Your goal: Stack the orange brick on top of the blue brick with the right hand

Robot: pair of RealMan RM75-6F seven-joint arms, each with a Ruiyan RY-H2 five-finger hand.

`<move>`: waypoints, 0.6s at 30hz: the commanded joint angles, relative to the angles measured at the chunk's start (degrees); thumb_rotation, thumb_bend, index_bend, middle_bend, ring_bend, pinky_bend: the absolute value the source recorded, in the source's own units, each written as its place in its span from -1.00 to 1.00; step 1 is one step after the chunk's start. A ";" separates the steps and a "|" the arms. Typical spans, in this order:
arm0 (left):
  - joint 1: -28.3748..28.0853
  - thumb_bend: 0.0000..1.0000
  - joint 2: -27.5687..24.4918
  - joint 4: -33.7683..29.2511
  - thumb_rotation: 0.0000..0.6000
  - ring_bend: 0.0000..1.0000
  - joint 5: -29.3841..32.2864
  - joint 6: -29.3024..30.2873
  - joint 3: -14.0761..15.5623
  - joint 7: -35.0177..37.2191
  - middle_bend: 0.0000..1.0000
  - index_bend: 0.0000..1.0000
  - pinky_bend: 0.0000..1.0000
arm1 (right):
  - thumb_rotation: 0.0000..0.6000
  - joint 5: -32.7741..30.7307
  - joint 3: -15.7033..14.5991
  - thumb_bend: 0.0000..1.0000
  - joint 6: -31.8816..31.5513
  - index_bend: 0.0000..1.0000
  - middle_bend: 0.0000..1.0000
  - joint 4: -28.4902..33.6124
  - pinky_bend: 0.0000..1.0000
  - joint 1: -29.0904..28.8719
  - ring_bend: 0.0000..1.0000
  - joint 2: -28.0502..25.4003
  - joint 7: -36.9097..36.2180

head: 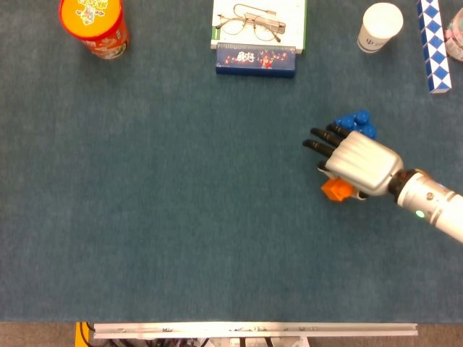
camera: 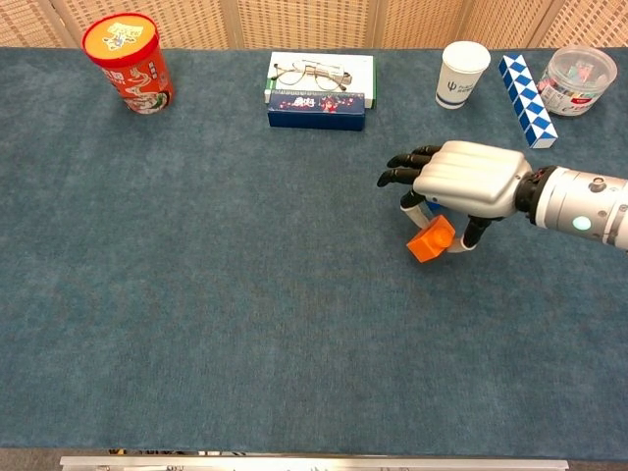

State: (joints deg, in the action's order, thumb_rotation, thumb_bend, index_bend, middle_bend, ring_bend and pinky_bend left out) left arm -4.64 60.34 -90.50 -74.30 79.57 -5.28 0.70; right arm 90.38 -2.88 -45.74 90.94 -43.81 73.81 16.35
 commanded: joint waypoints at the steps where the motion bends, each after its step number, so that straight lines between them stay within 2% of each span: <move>1: -0.02 -1.00 -0.05 0.00 1.00 -0.24 0.08 -0.08 -0.05 0.07 -0.07 -0.07 0.05 | 1.00 -0.85 1.38 -0.72 -2.04 0.19 -0.72 2.09 -0.72 0.53 -0.96 -1.64 -0.16; 8: -0.23 -1.00 -0.04 0.05 1.00 -0.24 -0.14 -0.68 0.14 0.23 -0.07 -0.07 0.05 | 1.00 -6.85 5.37 -0.71 -6.08 0.20 -0.72 6.75 -0.72 2.18 -0.96 -3.29 5.03; 18: -0.44 -1.00 -0.04 0.30 1.00 -0.24 -0.52 -1.16 0.30 0.78 -0.07 -0.07 0.05 | 1.00 -20.63 9.51 -0.67 -4.87 0.21 -0.71 11.55 -0.72 0.87 -0.96 -4.86 12.17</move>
State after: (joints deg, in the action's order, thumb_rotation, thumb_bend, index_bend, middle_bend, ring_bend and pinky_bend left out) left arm -5.08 60.30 -90.20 -74.82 78.41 -4.98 1.48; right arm 72.60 5.51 -51.06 101.25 -42.41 69.47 26.72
